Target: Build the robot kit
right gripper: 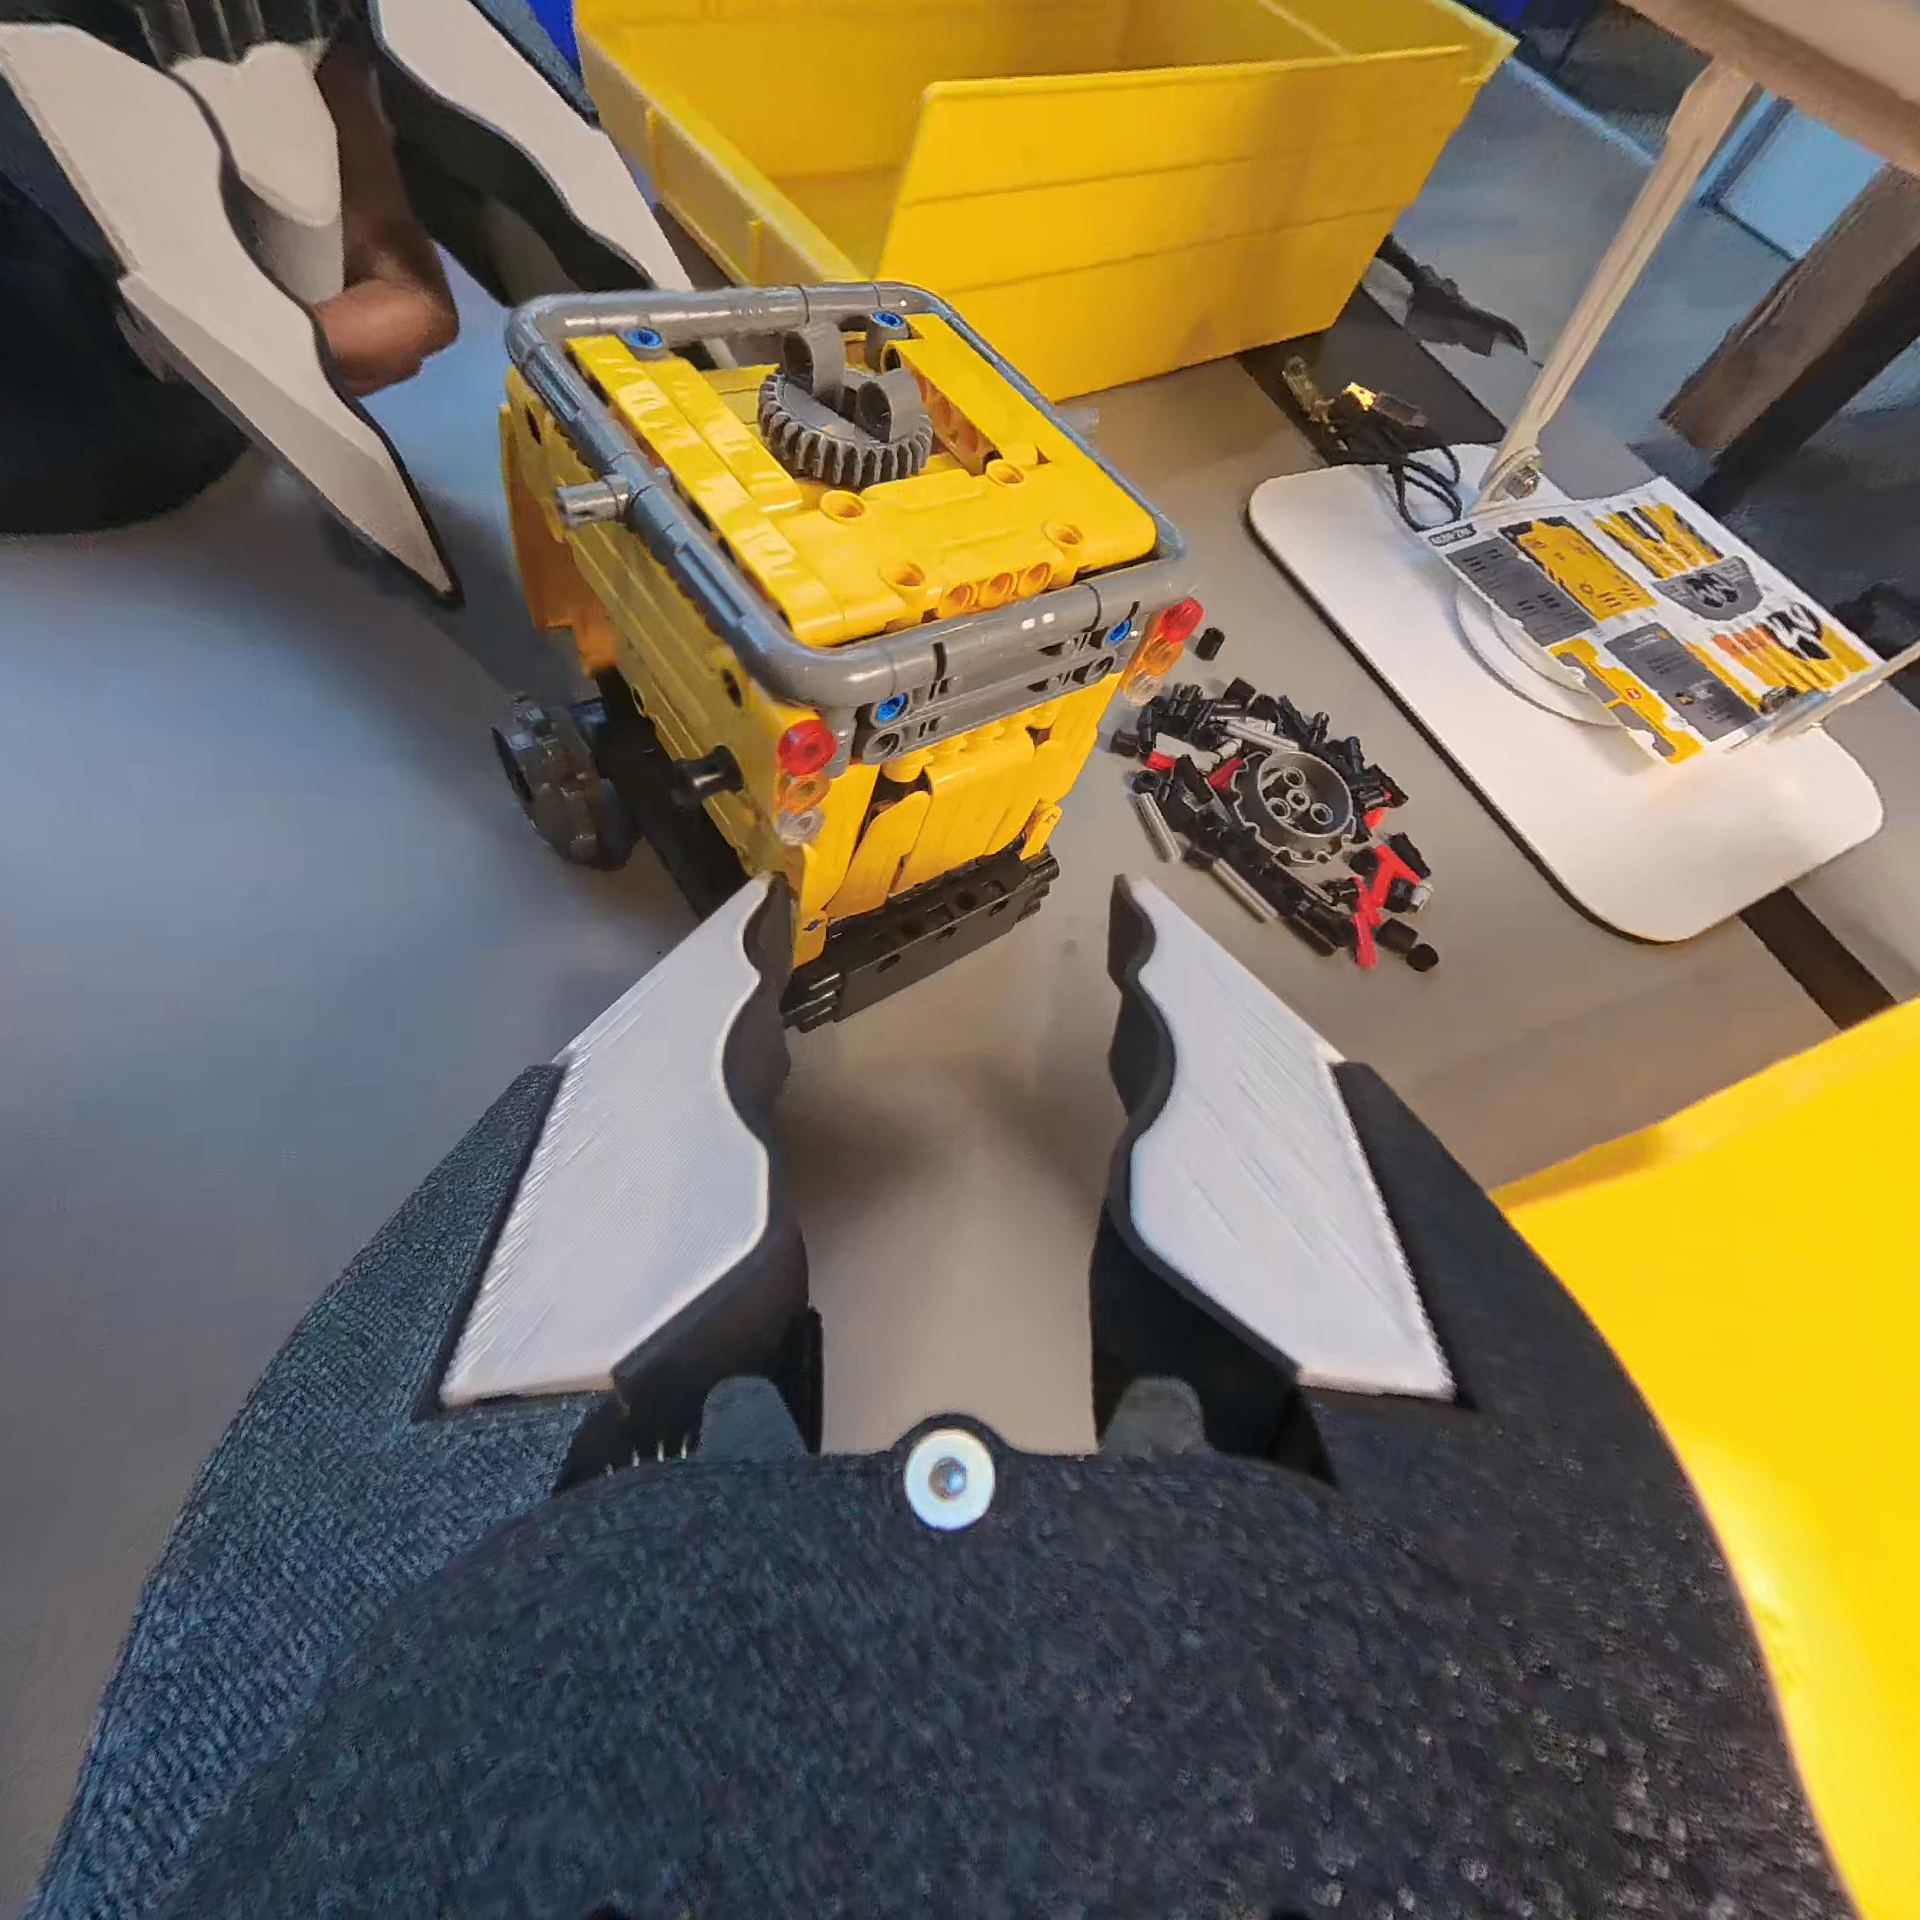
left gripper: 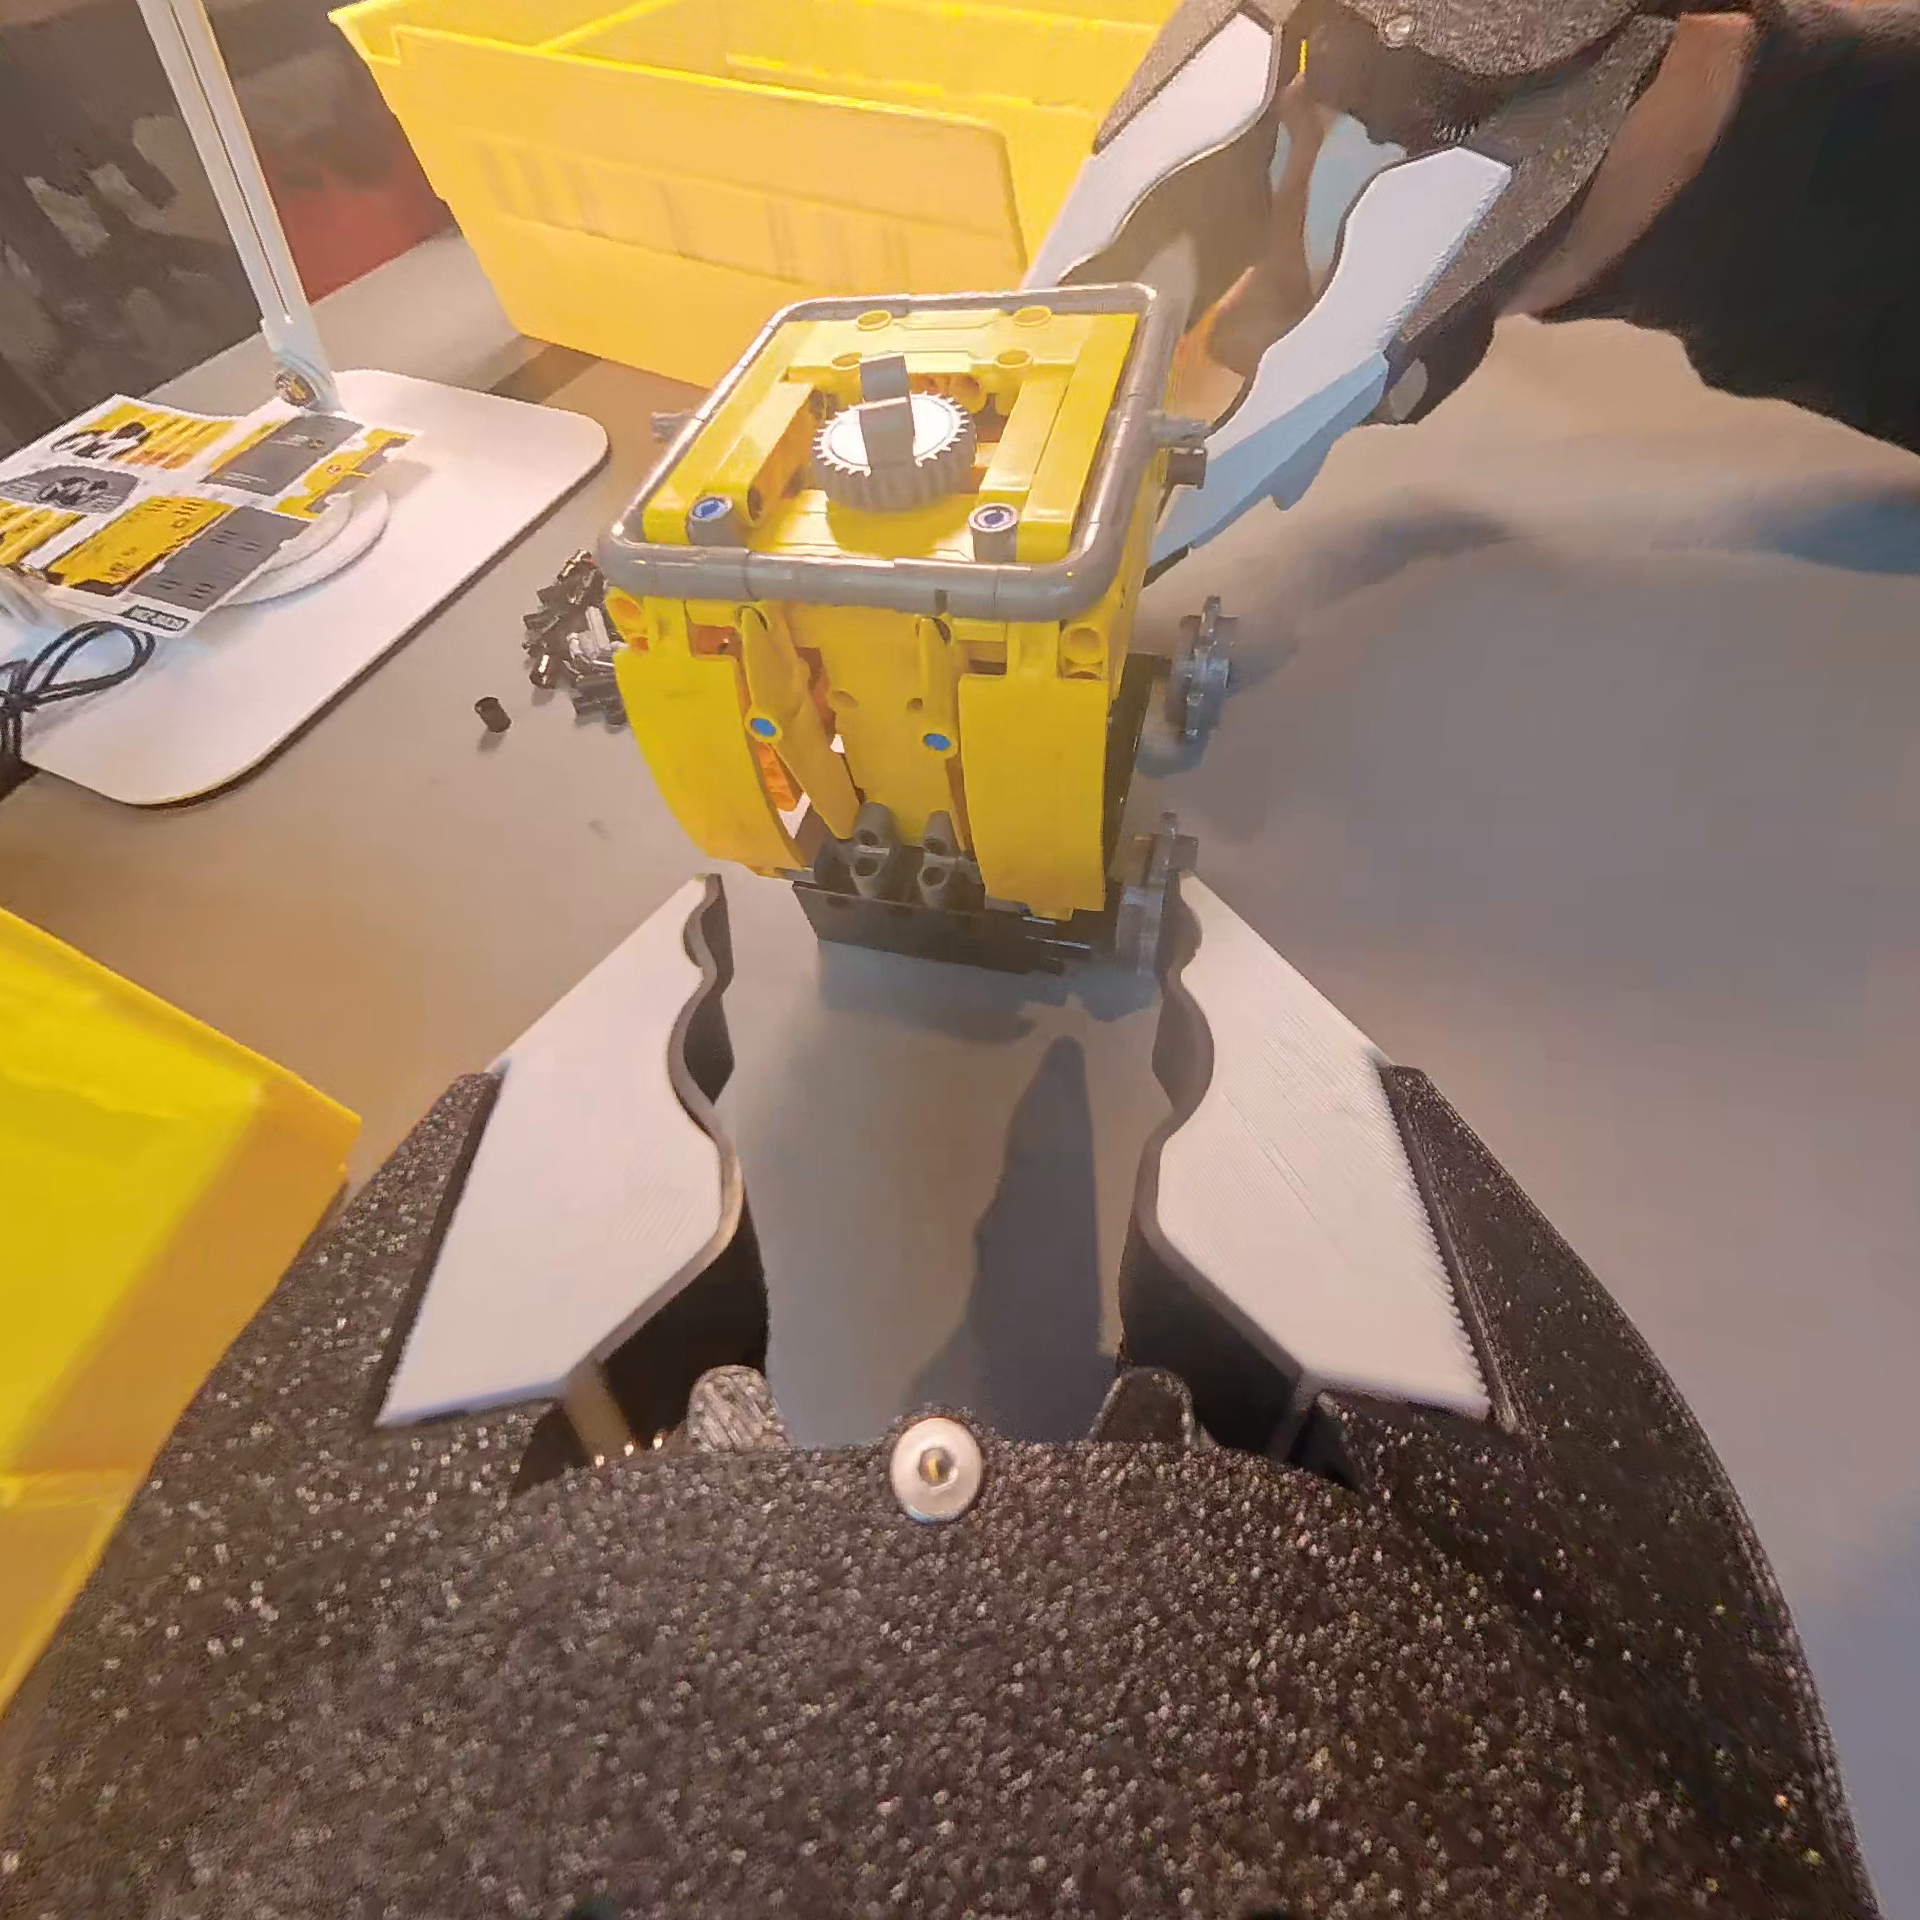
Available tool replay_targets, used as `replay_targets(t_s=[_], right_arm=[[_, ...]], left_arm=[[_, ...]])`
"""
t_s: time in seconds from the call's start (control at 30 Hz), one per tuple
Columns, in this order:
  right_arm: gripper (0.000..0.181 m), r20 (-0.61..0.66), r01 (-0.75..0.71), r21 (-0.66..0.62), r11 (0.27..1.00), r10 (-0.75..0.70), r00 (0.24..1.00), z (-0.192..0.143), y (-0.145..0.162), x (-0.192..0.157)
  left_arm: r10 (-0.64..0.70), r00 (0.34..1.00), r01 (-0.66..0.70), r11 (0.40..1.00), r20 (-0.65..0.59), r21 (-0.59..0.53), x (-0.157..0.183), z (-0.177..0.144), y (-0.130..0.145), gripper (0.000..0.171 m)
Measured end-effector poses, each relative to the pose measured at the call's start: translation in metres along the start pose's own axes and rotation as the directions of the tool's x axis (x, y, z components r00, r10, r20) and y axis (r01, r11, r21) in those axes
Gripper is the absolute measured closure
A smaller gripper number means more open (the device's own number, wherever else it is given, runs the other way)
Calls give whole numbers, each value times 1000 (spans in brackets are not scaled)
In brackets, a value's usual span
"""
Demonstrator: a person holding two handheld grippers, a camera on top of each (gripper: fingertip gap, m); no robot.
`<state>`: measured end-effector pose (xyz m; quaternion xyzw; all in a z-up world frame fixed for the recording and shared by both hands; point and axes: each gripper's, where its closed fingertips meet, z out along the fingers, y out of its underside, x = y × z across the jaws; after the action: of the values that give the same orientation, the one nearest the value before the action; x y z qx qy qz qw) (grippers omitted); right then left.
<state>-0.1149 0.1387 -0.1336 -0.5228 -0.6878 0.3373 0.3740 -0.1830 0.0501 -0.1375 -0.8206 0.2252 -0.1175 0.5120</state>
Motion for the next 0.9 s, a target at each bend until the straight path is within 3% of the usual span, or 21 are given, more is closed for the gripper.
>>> replay_targets(t_s=[0.17, 0.47, 0.57, 0.9], right_arm=[[127, 65, -32, 46, 998, 29, 997, 8, 1, -25], [167, 44, 43, -8, 999, -43, 998, 8, 8, -36], [175, 21, 73, -8, 997, -73, 997, 9, 6, -38], [175, 15, 23, 49, 999, -24, 1000, 9, 6, -39]], left_arm=[[1, 999, -3, 998, 34, 65, 5, 3, -5, 110], [96, 985, -109, 991, 145, 81, 1, 10, -12, 146], [91, 978, -107, 991, 189, 75, -8, 9, -12, 150], [89, 977, -105, 991, 196, 77, -12, 9, -11, 151]])
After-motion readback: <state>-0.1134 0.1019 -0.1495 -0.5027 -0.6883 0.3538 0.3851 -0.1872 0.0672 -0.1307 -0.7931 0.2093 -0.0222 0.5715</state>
